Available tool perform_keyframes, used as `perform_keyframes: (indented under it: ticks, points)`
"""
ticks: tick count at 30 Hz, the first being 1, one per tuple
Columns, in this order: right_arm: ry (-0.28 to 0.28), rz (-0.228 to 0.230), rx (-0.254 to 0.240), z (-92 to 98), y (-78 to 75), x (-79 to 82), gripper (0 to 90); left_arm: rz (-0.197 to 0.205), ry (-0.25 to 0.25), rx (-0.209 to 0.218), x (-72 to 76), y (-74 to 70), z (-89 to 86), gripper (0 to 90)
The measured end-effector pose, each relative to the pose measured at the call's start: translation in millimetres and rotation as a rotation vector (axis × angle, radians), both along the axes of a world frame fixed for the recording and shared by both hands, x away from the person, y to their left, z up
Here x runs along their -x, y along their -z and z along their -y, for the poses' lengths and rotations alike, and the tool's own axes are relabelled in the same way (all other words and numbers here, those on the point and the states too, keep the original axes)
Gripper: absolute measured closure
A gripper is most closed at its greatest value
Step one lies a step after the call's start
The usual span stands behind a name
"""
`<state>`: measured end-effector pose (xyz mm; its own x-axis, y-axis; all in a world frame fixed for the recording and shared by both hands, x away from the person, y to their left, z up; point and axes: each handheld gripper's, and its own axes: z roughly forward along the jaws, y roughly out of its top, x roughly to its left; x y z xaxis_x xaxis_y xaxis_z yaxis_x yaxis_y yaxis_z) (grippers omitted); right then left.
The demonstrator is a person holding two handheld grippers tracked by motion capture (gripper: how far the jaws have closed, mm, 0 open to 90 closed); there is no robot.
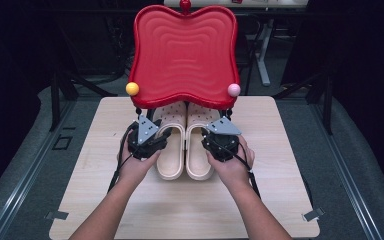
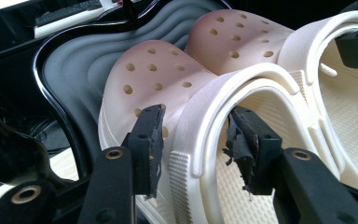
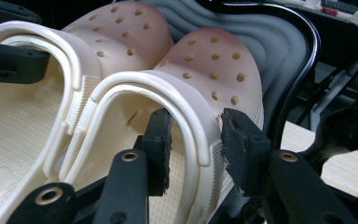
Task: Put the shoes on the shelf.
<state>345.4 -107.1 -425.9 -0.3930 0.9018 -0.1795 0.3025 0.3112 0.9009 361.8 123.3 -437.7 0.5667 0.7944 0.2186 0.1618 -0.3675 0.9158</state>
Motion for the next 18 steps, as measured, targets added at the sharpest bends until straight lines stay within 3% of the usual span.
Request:
perform_keyframes:
  ticks: [3, 11, 18]
  points:
    - [-0.005, 0.016, 0.011, -0.9, -0.3, 1.8, 60.1, 0.001, -0.002, 0.002, 0.3, -0.8, -1.0, 52.4]
    - [-0.02, 0.051, 0.043, -0.1, -2.7, 11.8, 56.6, -0.017, 0.0, 0.07, 7.6, -3.5, -11.3, 47.6]
    - [-0.035, 0.072, 0.032, 6.3, -2.1, 26.7, 56.9, -0.011, 0.008, 0.07, 23.4, -6.5, -19.1, 47.1]
